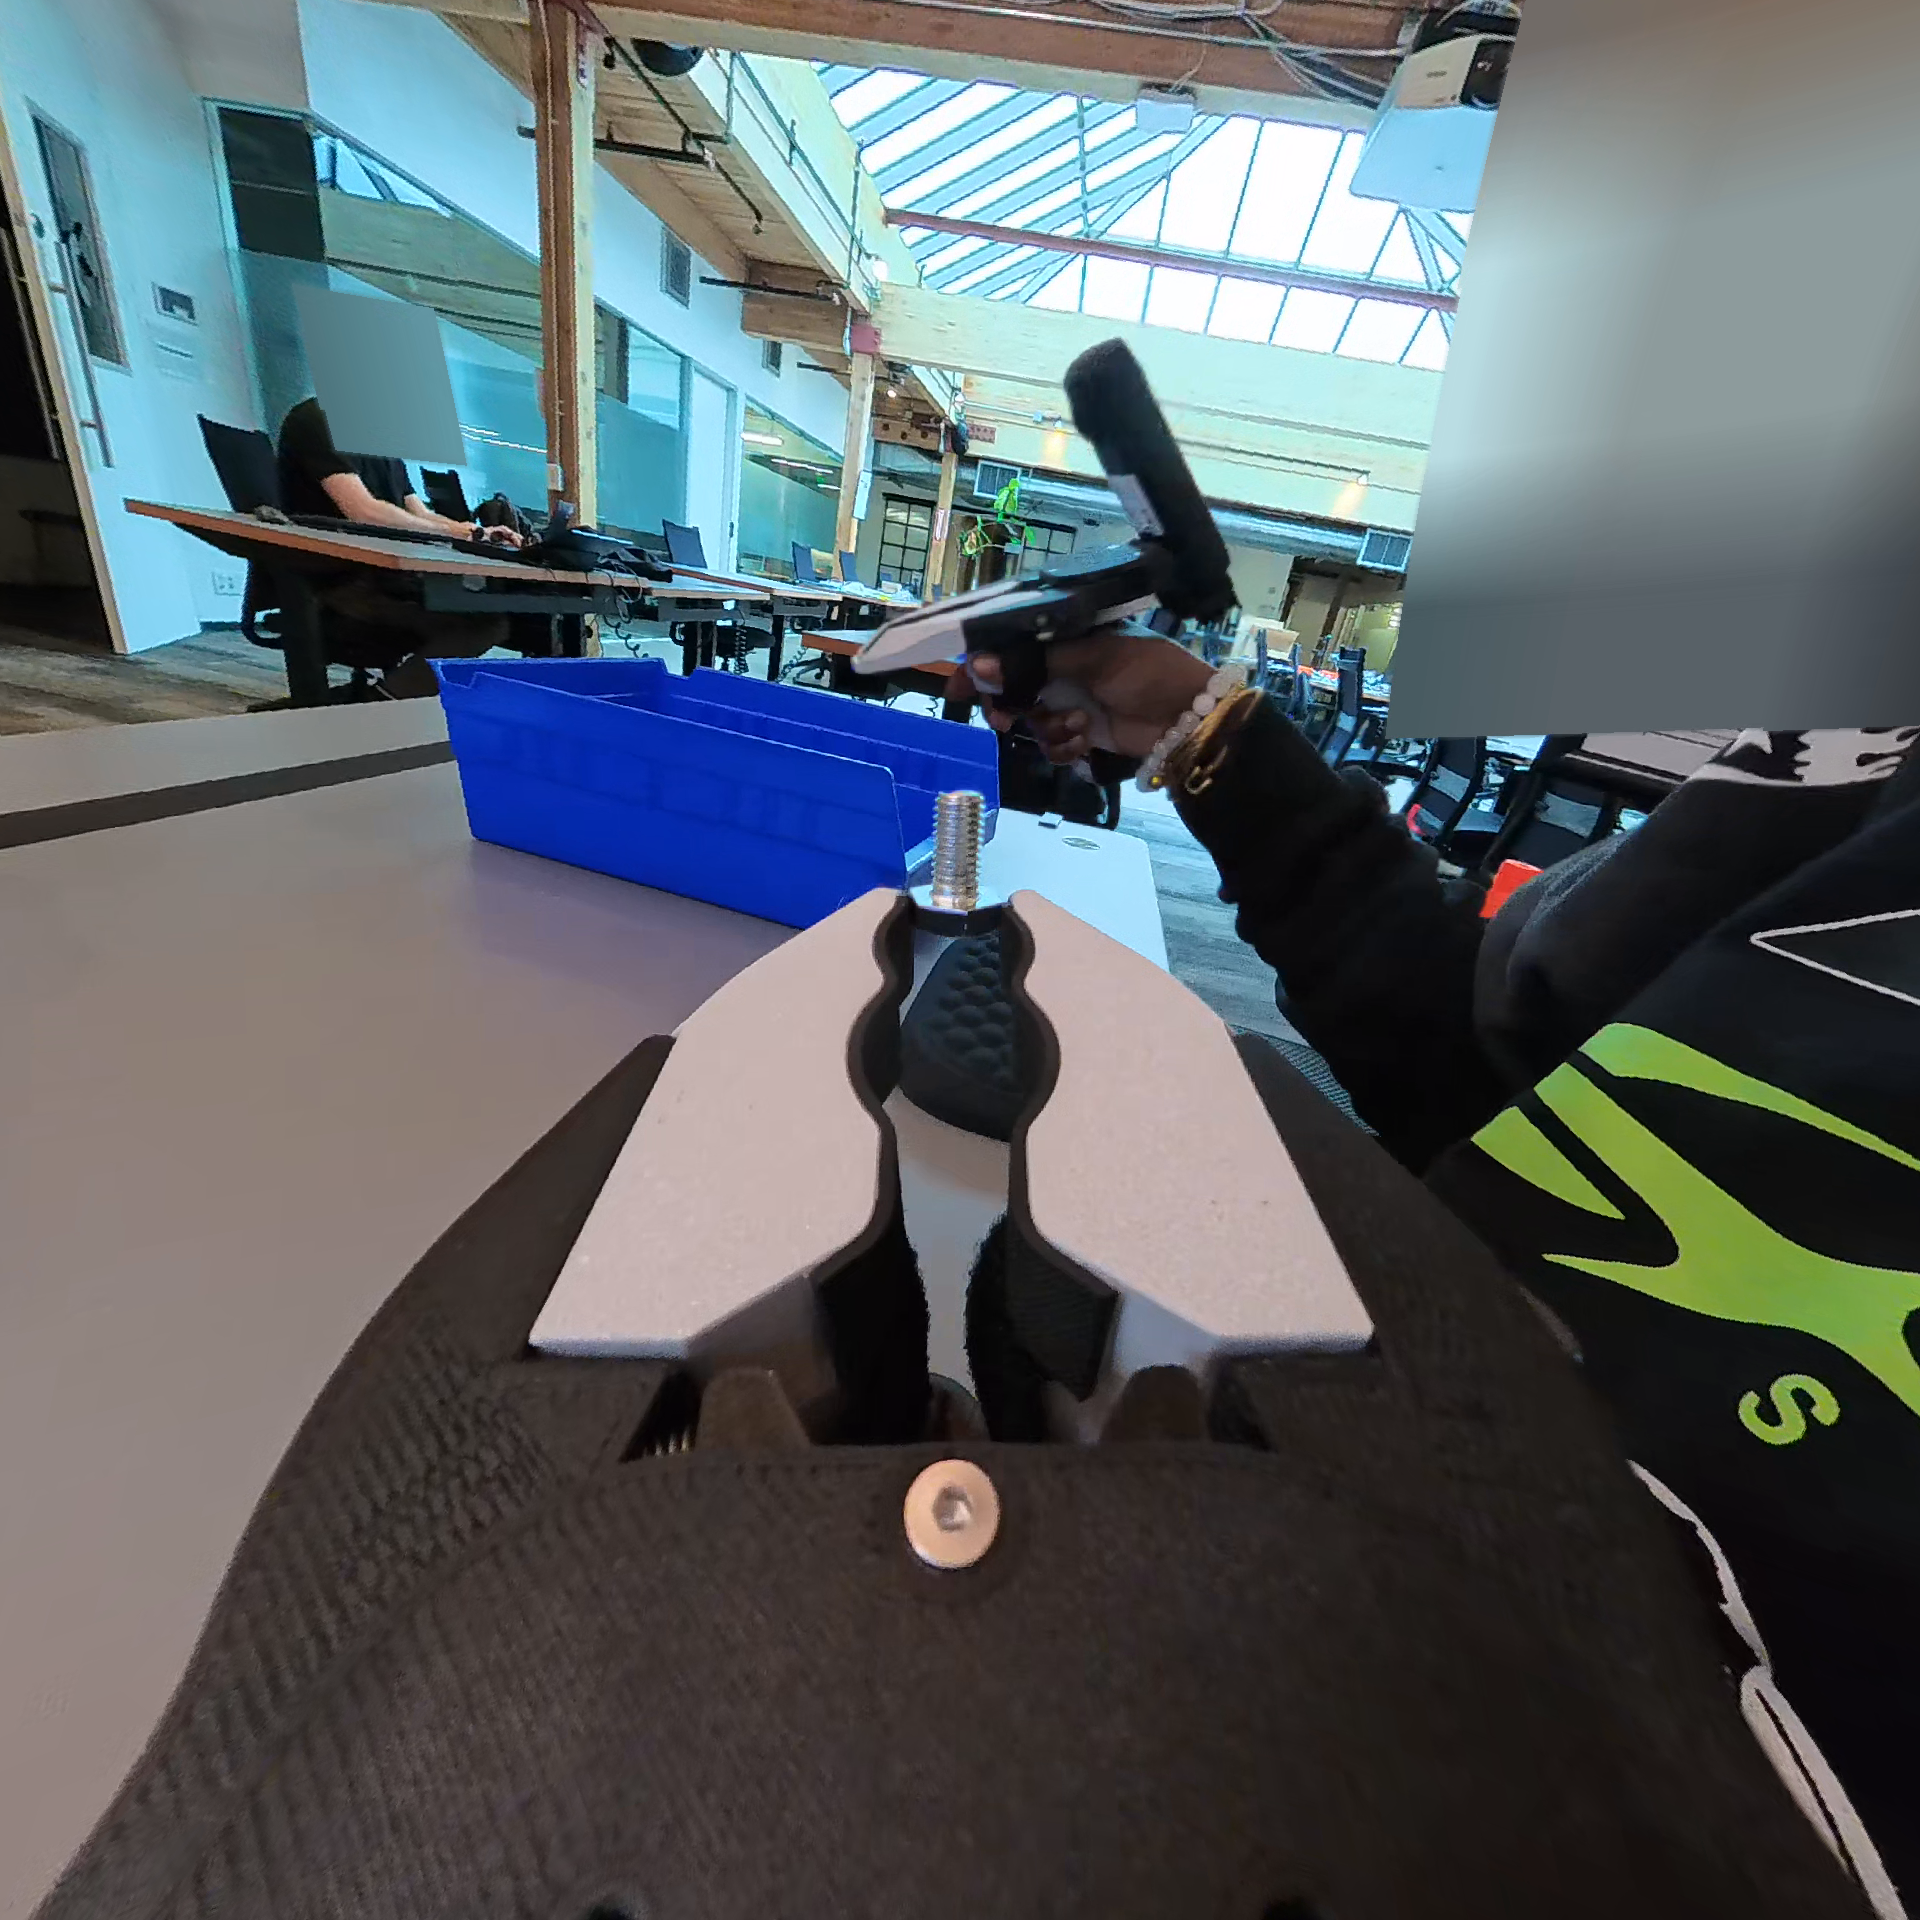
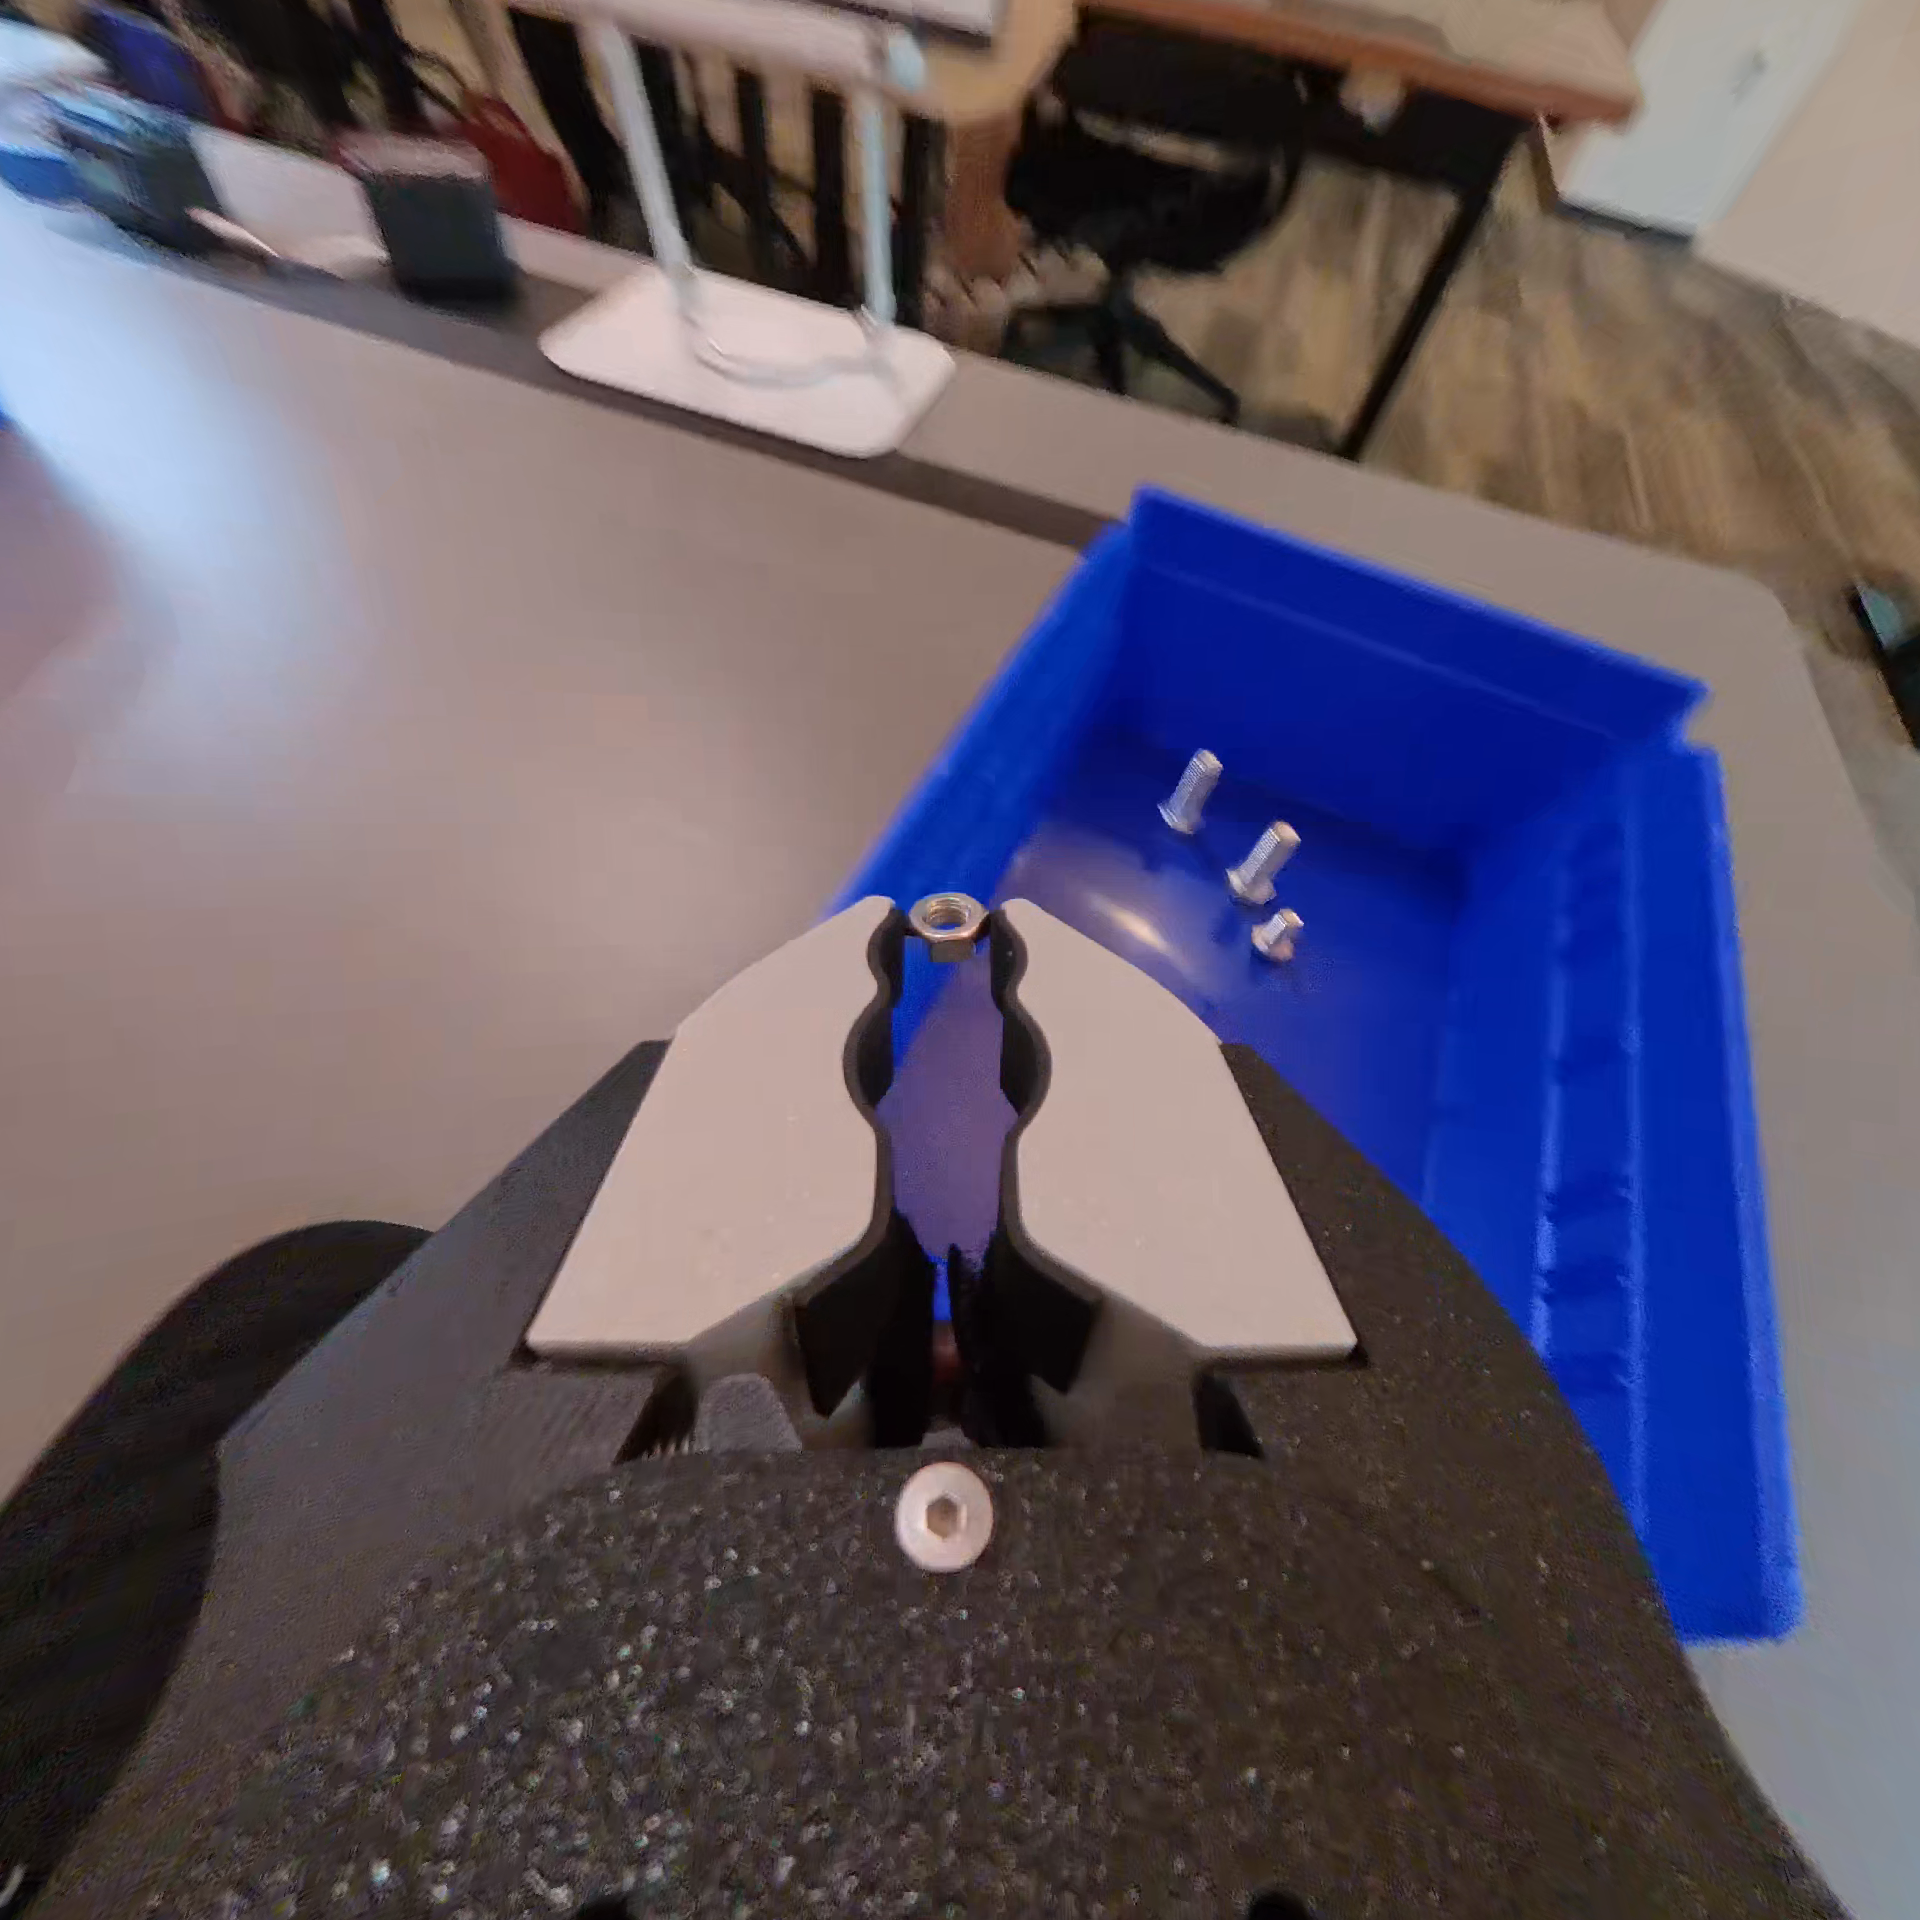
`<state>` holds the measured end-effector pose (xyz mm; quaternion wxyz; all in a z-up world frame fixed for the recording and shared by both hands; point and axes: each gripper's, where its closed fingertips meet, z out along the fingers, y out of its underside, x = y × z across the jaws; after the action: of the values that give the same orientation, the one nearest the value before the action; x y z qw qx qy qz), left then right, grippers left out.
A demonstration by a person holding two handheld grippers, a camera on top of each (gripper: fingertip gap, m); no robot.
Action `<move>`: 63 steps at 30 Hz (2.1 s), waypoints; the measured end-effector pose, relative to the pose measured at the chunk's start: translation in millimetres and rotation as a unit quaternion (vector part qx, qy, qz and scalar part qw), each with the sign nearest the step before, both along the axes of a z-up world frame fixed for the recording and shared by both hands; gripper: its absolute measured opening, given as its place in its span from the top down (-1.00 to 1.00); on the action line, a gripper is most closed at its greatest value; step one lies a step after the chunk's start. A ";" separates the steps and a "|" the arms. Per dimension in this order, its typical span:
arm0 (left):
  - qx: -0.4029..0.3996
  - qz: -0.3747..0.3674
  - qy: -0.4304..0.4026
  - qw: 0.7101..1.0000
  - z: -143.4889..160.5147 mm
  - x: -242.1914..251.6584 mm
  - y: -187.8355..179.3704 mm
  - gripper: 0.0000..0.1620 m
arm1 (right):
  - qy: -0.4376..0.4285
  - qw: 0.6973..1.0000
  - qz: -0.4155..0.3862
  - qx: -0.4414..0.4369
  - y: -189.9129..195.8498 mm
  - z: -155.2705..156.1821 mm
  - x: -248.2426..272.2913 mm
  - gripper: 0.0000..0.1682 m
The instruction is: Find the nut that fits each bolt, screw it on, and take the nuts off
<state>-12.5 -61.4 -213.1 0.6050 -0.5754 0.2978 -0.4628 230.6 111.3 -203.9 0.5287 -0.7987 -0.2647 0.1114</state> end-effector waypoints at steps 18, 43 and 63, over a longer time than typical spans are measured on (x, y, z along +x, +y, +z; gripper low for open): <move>0.001 -0.004 0.004 1.000 -1.6 0.8 -0.6 0.81 | -0.116 0.949 -0.043 -0.291 55.1 -128.9 41.9 0.81; 0.000 -0.002 0.017 1.000 -4.3 3.0 0.7 0.81 | 0.037 0.997 0.065 -0.002 28.1 2.5 -41.3 0.73; 0.011 -0.001 0.031 0.999 -6.1 5.8 -1.7 0.81 | 0.077 0.848 0.522 -0.045 -178.4 3.9 -261.9 0.83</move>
<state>-6.7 -63.1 -219.1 0.6015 -0.5825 0.3217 -0.4420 -31.3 -67.0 -200.0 0.3747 -0.5543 -0.5959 0.4441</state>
